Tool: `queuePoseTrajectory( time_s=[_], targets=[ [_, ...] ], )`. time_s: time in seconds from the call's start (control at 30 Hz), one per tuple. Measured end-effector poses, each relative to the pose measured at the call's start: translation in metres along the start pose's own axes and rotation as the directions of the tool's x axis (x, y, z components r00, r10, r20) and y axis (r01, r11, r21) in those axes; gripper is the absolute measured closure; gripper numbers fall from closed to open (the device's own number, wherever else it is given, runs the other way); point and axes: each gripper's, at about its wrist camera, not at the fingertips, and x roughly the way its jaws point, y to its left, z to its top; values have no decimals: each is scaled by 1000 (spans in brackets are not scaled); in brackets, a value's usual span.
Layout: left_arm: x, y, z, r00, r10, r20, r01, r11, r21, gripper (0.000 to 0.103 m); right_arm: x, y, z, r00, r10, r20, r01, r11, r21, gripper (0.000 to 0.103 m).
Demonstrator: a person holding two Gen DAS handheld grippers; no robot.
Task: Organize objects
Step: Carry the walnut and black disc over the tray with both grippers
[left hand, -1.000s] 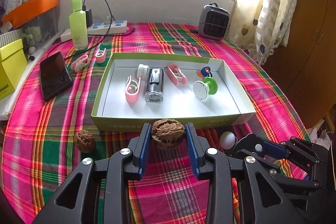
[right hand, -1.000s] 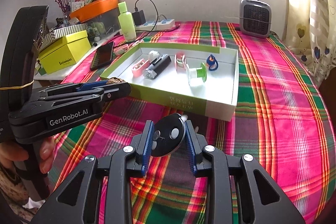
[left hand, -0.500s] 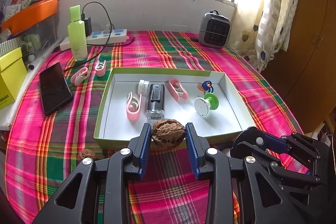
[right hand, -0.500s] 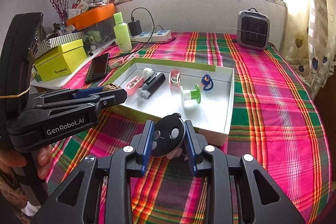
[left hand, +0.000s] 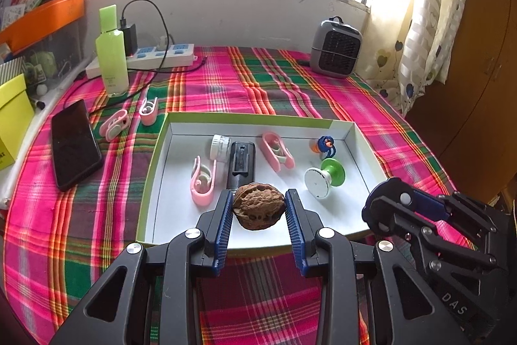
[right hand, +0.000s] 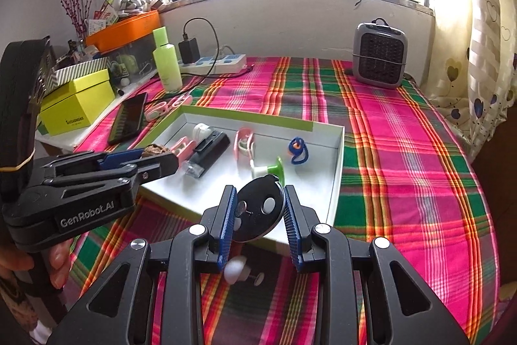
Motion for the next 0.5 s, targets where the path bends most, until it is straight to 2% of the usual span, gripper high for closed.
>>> queuePoseTrajectory(
  time_s=[0.5],
  targets=[
    [27,-4,7,999,-5,-35,5,1000,4,72,35,-24,24,994,-109,-30,108,994,-19,73]
  ],
)
